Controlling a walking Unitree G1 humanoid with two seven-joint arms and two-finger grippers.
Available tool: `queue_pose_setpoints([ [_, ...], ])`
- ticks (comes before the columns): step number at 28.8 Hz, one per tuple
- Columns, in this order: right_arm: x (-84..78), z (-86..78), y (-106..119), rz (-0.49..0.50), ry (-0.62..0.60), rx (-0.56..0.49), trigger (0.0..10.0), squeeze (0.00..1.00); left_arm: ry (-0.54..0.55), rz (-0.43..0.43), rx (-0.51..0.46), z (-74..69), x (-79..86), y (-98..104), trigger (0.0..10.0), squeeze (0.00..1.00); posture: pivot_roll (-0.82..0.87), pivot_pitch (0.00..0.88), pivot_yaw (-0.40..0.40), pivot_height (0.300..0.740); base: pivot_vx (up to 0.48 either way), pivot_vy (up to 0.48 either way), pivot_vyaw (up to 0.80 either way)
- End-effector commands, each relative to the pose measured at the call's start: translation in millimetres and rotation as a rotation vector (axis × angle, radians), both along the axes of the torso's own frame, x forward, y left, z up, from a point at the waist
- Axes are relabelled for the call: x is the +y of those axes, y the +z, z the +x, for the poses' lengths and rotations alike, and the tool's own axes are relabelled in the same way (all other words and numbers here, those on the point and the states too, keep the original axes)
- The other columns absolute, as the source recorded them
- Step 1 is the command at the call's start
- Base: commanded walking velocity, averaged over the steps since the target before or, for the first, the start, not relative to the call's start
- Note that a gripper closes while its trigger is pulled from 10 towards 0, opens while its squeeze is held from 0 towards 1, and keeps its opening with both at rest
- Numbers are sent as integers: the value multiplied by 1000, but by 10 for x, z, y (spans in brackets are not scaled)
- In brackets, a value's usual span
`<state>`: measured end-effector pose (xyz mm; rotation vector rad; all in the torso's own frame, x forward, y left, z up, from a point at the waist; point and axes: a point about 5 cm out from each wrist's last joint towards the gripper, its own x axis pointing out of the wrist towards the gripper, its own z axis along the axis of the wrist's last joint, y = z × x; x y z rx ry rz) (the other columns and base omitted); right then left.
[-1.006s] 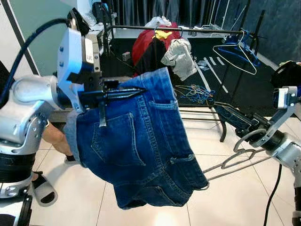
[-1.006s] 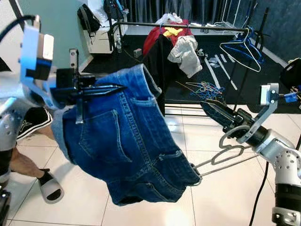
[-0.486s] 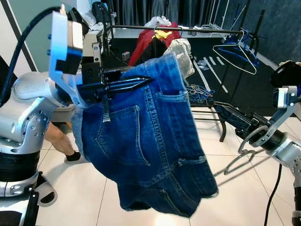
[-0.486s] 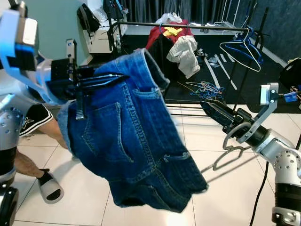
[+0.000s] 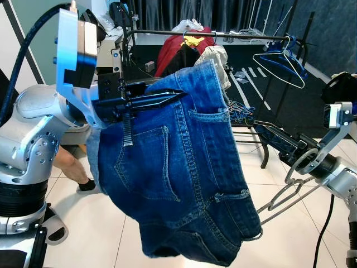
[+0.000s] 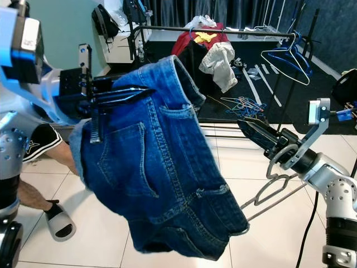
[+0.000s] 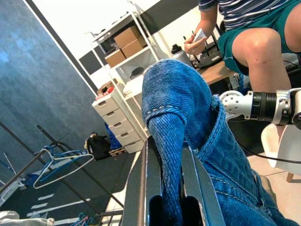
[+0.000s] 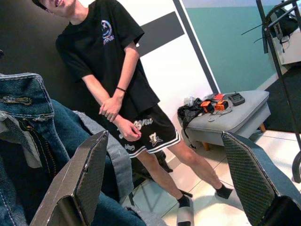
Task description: Hang hanger
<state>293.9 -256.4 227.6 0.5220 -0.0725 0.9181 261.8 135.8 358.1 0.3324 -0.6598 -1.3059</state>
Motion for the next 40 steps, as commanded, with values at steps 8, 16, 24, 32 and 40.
queue_pose_setpoints([
  [8,27,-4,54,3,13,-23,10000,0,-5,8,-9,-44,-8,1,0,0,-132,0,7,740,0,0,0],
  [16,75,-1,75,4,33,-29,10000,0,60,75,43,70,25,-214,0,0,-131,0,6,740,0,0,0],
  [24,125,14,114,5,56,-40,10000,0,51,55,74,42,-64,-303,0,0,-126,0,0,740,0,0,0],
  [32,124,12,119,4,56,-41,10000,0,45,47,72,36,-84,-293,0,0,-130,0,3,740,0,0,0],
  [40,117,9,154,7,54,-52,10000,0,36,49,81,29,-104,-317,0,0,-129,0,6,740,0,0,0],
])
